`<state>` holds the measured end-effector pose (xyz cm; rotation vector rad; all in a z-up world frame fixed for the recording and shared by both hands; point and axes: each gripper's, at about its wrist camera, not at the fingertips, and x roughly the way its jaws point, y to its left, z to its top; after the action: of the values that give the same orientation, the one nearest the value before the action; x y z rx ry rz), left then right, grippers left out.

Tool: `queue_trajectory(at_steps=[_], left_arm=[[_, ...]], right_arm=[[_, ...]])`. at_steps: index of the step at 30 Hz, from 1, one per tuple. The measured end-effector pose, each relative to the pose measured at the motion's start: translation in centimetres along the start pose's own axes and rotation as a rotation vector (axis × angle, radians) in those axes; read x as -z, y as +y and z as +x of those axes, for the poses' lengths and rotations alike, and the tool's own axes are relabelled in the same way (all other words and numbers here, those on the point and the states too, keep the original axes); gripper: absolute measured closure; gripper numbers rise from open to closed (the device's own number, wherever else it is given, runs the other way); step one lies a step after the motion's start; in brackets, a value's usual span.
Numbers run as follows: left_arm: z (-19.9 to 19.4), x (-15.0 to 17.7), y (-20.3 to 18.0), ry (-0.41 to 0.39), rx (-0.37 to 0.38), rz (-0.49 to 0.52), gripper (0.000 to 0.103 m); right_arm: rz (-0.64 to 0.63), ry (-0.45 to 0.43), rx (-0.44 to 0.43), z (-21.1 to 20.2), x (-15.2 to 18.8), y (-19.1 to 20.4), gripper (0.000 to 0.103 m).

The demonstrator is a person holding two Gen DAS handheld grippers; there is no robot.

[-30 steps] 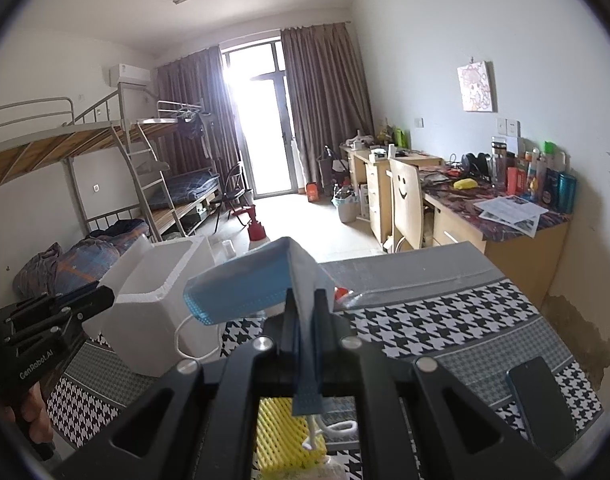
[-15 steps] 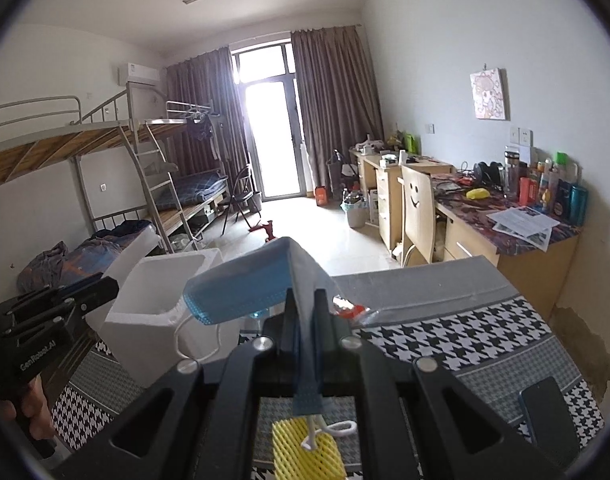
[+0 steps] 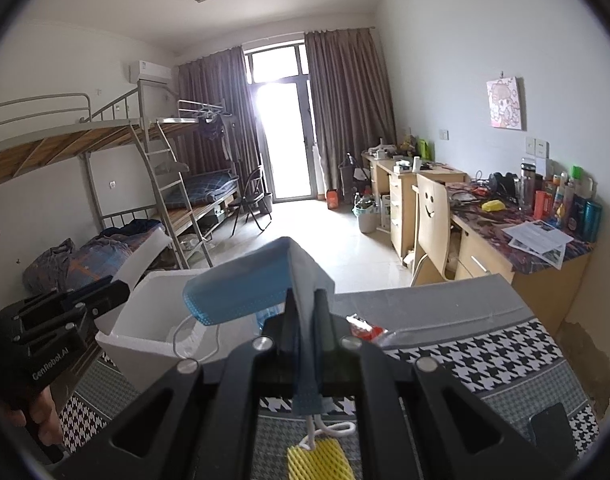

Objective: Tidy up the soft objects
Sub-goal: 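Lift and carry the white tube and blue mask toward the white foam box, then open the left tool to drop the white tube into the foam box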

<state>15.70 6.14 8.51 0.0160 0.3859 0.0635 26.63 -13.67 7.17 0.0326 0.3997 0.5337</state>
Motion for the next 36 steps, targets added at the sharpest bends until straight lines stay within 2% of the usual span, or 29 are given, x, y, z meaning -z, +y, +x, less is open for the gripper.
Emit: queue_trajectory(at_steps=[20, 36], left_arm=[[1.5, -0.3, 3.0, 0.024, -0.087, -0.054, 0.088], [3.7, 0.3, 4.8, 0.089, -0.122, -0.083, 0.086]], right_arm=[[-0.045, 0.022, -0.065, 2.5, -1.6, 2.7, 0.095], [-0.072, 0.052, -0.104, 4.2, -2.1, 4.5, 0.095]])
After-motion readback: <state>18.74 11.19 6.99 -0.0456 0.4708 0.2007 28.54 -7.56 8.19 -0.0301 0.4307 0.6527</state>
